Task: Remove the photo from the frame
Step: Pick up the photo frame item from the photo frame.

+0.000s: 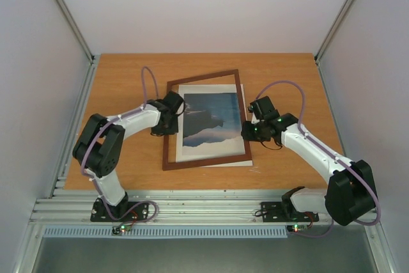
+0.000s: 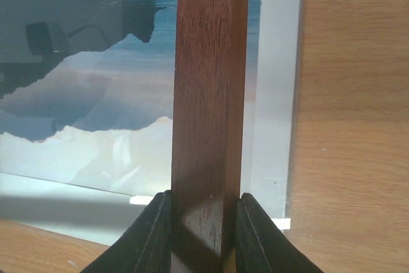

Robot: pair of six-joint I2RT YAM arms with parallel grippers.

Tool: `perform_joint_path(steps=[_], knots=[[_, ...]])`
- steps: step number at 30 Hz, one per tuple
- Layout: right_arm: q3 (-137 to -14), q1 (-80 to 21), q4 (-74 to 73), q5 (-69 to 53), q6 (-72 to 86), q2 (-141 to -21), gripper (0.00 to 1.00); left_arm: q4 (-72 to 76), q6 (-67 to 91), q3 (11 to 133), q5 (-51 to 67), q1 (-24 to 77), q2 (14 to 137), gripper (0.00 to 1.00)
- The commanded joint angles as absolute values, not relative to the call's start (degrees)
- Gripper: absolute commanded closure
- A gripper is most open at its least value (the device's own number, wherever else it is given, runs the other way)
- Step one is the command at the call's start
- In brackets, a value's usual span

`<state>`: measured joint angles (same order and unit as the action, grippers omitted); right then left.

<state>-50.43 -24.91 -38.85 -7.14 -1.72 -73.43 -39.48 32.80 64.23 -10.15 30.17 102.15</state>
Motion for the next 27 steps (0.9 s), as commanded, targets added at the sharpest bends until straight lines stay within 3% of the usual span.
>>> perform_joint_path(steps=[1,14,27], knots=[[-53.3,-27.8,-30.3,-16.4,-0.1,-72.2,0.99,-33.5,33.3,60.4,-4.4,27.7,97.4,0.75],[-57.8,-36.6,-24.5,-10.3,7.6,-80.2,0.99,-36.1,30.9,55.6,-6.9,19.2,89.6,0.79],[-67.7,-44.8,-20.9,-2.7,15.0,-94.0,0.99,-35.7,28.1,53.1,-7.1,7.4,88.4,0.73]])
